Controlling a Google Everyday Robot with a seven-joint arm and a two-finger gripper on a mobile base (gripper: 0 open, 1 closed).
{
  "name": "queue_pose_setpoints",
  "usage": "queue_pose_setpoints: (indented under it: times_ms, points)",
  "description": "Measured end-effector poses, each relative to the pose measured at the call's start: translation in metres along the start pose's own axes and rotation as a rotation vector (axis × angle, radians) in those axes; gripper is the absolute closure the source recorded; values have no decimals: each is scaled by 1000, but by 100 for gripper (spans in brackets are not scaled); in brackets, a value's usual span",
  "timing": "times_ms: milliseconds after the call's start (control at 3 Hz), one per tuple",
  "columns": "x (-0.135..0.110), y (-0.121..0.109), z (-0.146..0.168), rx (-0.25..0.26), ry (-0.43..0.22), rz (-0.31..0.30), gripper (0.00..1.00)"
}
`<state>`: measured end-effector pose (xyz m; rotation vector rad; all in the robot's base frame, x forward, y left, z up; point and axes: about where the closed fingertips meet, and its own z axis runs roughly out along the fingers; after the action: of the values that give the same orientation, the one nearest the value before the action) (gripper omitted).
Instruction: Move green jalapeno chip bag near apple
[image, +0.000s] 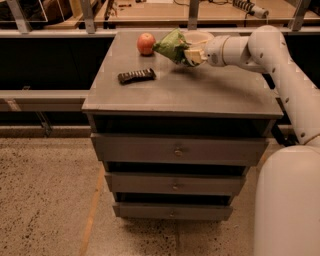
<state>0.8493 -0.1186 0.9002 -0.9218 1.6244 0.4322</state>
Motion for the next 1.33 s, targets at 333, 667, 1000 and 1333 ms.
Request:
queue_pose_setpoints:
  times_ms: [333, 667, 1000, 1333]
  points:
    - [-4, 1, 15, -14, 21, -9, 83]
    - [-6, 2, 26, -20, 37, -10, 59]
    - [-8, 2, 33, -21, 43, -8, 35]
    - [-8, 2, 37, -25, 39, -9, 13]
